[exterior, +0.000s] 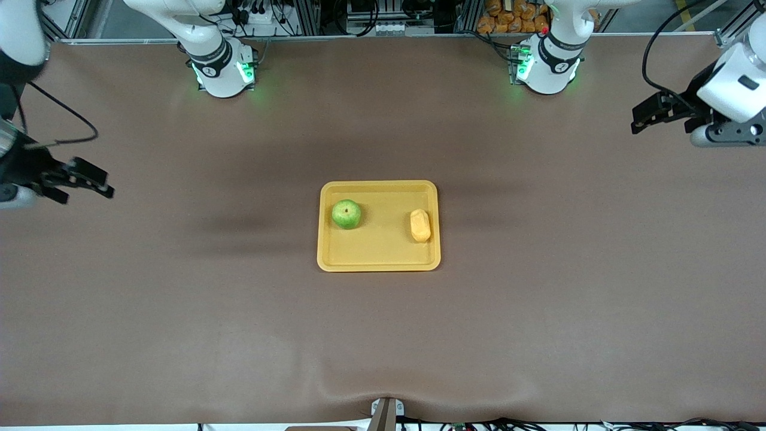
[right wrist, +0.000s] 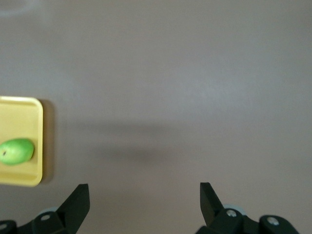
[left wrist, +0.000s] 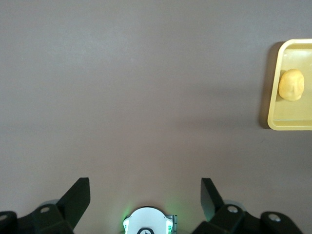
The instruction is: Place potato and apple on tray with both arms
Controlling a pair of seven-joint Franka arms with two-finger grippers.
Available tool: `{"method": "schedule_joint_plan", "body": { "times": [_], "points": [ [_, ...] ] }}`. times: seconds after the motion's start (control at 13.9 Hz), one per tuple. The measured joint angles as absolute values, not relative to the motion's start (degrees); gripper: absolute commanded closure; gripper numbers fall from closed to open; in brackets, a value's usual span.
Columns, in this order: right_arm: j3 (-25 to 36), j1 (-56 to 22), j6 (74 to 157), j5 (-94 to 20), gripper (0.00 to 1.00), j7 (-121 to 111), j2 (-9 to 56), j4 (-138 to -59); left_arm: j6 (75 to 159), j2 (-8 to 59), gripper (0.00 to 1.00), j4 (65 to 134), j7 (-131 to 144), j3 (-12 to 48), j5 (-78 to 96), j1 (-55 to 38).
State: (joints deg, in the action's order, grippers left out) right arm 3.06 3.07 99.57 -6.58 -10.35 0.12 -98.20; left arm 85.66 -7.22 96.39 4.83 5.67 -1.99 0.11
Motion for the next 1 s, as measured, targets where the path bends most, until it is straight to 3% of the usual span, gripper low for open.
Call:
{"method": "schedule_joint_plan", "body": {
  "times": [0.29, 1.0],
  "points": [
    [5.3, 2.8, 88.0, -6.4, 0.0, -9.3, -0.8, -92.9, 85.8, -8.5, 0.0, 96.4, 4.8, 5.8, -2.0, 0.2],
    [5.9, 2.8, 84.5, -2.9, 0.0, -8.2, -4.9, -92.5, 86.2, -6.3, 0.0, 93.2, 5.4, 5.7, -2.0, 0.7]
  ]
}}
